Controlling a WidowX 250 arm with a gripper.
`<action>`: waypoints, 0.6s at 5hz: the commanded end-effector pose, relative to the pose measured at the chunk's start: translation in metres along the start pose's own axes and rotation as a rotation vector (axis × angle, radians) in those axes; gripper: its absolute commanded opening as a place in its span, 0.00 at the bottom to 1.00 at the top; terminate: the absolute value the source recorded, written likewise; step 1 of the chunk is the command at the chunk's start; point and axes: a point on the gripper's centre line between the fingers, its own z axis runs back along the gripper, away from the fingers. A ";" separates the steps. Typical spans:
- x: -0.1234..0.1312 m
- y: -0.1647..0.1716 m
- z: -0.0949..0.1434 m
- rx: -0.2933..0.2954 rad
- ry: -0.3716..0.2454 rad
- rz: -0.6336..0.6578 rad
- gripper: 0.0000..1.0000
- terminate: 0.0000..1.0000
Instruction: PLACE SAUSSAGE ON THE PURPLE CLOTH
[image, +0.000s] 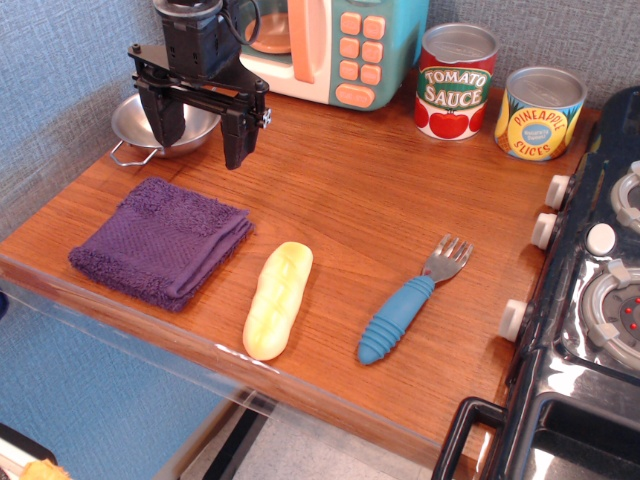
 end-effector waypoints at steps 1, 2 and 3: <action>0.000 0.000 0.000 0.000 0.000 0.000 1.00 0.00; -0.015 -0.015 -0.004 -0.009 0.009 -0.007 1.00 0.00; -0.030 -0.030 -0.010 -0.012 0.028 0.029 1.00 0.00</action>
